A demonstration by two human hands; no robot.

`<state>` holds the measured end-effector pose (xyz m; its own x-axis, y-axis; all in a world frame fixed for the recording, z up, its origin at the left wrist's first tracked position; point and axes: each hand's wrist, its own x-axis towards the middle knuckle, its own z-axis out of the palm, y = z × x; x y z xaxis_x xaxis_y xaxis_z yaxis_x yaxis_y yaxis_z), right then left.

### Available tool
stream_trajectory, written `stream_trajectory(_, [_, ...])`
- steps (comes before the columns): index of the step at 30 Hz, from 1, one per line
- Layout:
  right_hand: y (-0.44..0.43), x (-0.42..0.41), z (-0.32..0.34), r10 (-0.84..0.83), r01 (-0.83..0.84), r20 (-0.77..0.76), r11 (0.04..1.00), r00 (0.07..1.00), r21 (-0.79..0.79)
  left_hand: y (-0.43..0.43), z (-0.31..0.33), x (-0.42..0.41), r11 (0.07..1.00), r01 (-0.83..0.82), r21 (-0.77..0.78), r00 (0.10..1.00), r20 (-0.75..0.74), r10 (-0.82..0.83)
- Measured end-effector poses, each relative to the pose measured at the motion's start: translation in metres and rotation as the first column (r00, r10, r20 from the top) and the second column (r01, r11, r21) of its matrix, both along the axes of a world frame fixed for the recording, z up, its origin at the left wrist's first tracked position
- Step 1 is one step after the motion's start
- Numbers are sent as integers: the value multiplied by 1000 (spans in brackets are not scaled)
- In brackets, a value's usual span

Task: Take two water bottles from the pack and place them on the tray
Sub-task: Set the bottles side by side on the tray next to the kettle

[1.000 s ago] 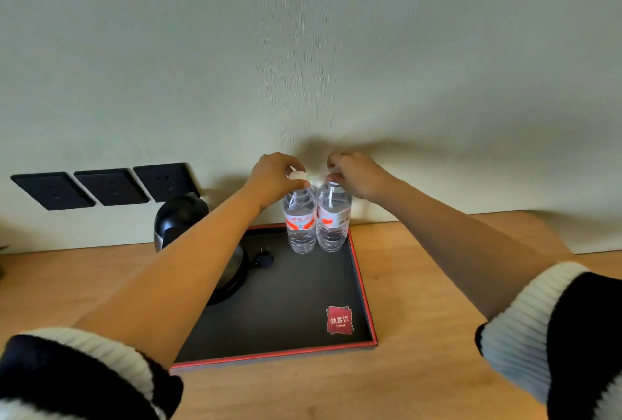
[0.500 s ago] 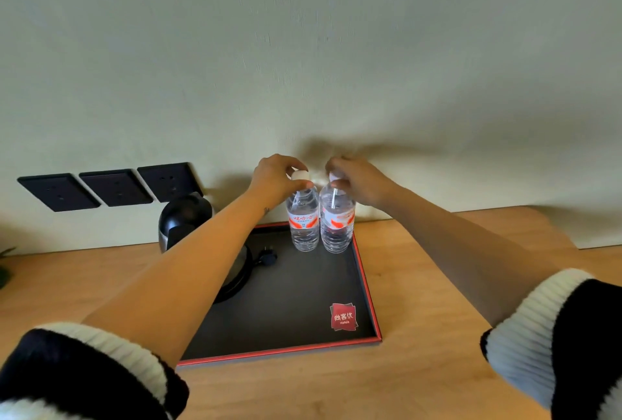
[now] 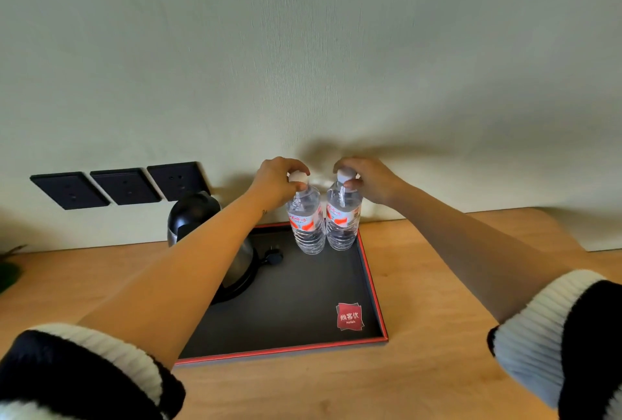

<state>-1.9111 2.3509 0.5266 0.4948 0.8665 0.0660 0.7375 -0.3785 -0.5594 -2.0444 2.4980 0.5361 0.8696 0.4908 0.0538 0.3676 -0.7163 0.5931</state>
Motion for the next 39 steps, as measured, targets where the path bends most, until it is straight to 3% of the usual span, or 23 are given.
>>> stream_trajectory(5, [-1,1,-1,-17,17,4,1000,1000,-5,-7,0,5,1000,27,4,999,18,-27])
stream_trajectory(14, [4,-2,1,-77,77,63,997,995,2,-12,0,18,994,-112,0,992,65,112])
stream_trajectory(22, [-1,5,10,124,-124,2,992,992,-33,-15,6,24,999,-50,10,999,21,50])
stream_trajectory(29, [7,-3,4,-20,19,30,1000,999,19,-10,4,14,1000,21,18,998,-60,-20])
stream_trajectory(39, [1,-2,3,-63,61,26,995,998,77,-18,-2,25,999,-44,4,999,22,44])
